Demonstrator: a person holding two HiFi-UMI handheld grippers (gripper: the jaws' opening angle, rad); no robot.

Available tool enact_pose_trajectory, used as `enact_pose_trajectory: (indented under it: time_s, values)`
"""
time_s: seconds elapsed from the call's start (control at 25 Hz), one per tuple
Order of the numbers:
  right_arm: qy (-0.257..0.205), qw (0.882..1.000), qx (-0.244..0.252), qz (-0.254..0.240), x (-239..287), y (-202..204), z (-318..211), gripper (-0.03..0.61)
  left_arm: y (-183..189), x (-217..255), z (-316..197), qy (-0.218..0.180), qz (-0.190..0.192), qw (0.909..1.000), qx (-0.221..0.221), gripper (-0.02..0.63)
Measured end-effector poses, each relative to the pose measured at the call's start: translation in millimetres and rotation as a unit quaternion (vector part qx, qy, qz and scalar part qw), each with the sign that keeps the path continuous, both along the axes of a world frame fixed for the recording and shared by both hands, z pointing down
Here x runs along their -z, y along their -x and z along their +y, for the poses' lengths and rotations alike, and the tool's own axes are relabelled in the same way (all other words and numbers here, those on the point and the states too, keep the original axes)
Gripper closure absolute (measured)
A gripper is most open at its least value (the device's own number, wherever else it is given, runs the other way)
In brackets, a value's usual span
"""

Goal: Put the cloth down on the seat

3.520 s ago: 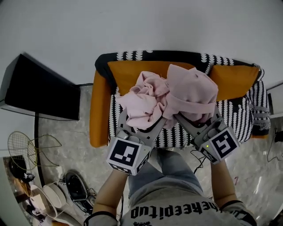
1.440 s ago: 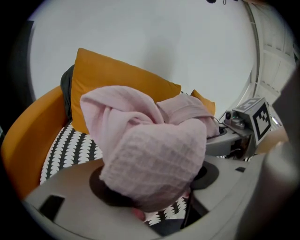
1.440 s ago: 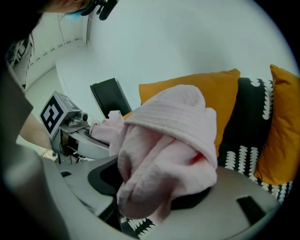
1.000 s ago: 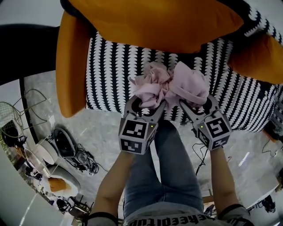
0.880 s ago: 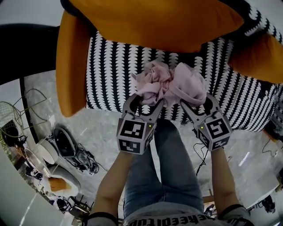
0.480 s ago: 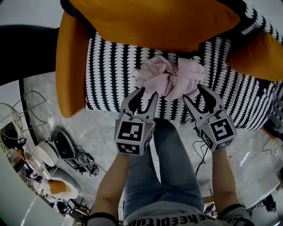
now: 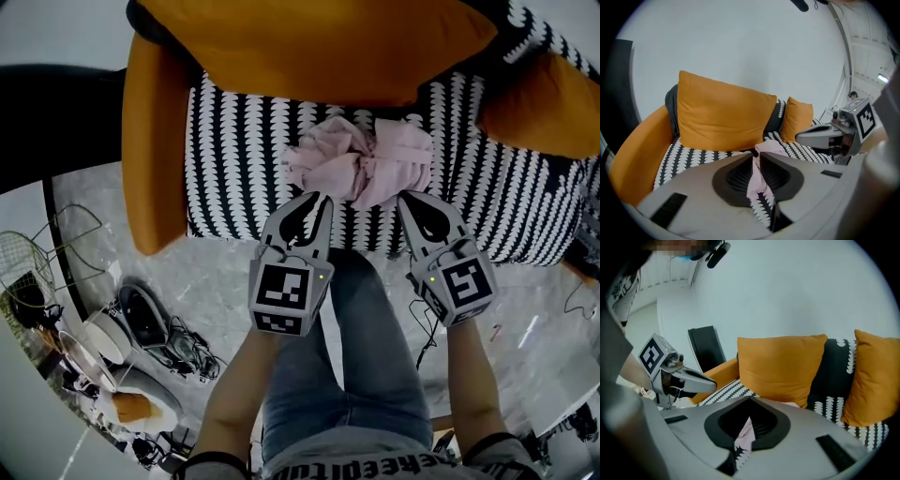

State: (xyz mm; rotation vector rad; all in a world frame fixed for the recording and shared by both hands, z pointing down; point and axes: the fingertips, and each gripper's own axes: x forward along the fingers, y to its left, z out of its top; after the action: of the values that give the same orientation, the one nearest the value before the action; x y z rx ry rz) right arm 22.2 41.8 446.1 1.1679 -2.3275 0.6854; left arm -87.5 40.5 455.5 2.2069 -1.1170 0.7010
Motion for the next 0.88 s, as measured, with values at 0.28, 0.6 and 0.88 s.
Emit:
enact_pose_trajectory:
  time_s: [0.28,0.6,0.88]
  values:
    - [-0.008,0.999,-0.031,-0.006,57.2,-56.9,25.8,0.583,-64.4,54.6,14.9,-0.024,0.011,0.9988,-0.041,0.601]
    - [-0.030,0.997,-0.074,-0.004,120.2,-24.5,29.3,0.583,-46.3,119.0,9.0,-0.055,0.030,0.9920,-0.110,0.603]
    - [-0.074,0.989,-0.123,-0.023,155.1,-11.8,58.3,0.583,-53.1,153.3,36.9,-0.079,0.051,0.9808,-0.171,0.601]
